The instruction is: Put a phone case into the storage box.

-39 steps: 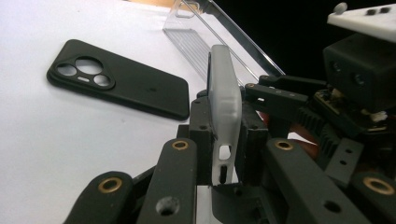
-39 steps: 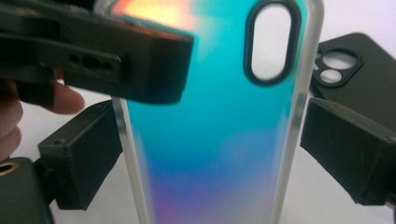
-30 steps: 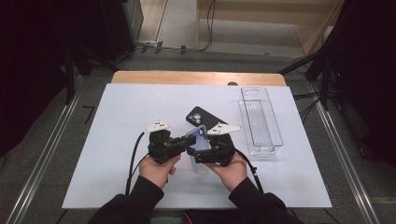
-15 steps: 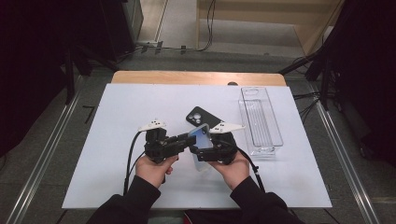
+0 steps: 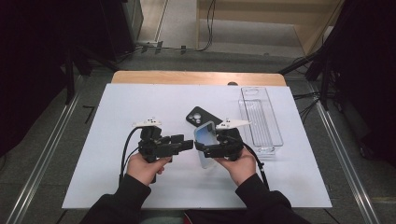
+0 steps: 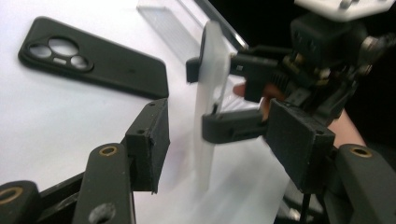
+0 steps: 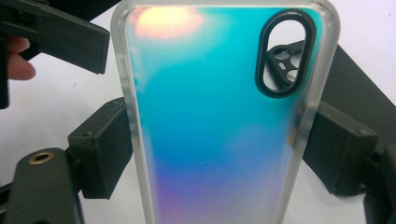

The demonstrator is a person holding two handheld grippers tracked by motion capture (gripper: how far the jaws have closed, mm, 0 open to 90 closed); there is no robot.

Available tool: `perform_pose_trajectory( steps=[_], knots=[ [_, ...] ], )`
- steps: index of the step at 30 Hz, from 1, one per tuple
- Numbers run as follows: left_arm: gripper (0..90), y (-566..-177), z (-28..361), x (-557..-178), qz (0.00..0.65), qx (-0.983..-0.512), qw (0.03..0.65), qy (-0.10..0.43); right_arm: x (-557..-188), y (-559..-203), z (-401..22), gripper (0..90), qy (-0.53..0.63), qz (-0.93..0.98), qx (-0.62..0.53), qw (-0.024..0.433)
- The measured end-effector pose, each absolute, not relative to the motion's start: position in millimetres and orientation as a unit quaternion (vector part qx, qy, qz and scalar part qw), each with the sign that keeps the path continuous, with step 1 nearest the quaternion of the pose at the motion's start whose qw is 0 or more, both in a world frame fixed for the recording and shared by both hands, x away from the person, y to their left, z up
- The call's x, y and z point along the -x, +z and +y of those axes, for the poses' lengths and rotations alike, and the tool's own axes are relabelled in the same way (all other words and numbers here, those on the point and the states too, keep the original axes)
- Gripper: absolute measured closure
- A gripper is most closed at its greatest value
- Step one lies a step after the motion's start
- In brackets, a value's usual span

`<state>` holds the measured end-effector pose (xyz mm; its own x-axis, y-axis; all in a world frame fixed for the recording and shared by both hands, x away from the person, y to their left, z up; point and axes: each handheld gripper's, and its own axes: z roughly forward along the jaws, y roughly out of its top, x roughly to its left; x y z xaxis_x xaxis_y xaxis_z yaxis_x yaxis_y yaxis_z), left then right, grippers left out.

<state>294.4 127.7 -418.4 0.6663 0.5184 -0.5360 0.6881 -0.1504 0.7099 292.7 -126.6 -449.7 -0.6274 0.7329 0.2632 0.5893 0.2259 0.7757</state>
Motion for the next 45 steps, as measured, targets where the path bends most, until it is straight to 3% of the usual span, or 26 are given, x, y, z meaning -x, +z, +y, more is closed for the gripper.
perform_pose_trajectory(
  steps=[10, 18, 34, 45],
  knots=[
    [33.4, -422.3, 135.8, -298.7, 0.356, -0.795, 0.481, -0.102, -297.2, -445.9, -134.7, 15.2, 0.458, 0.788, -0.408, 0.063],
    [32.6, -433.2, 141.2, -295.2, 0.321, -0.835, 0.44, -0.077, -297.5, -441.2, -140.0, 15.2, 0.448, 0.795, -0.405, 0.054],
    [32.4, -450.5, 155.6, -287.7, 0.301, -0.85, 0.425, -0.081, -298.1, -431.4, -149.3, 15.2, 0.457, 0.807, -0.374, 0.013],
    [30.7, -455.4, 167.8, -282.3, 0.3, -0.854, 0.42, -0.071, -298.7, -420.8, -164.2, 15.2, 0.459, 0.811, -0.363, 0.014]
  ],
)
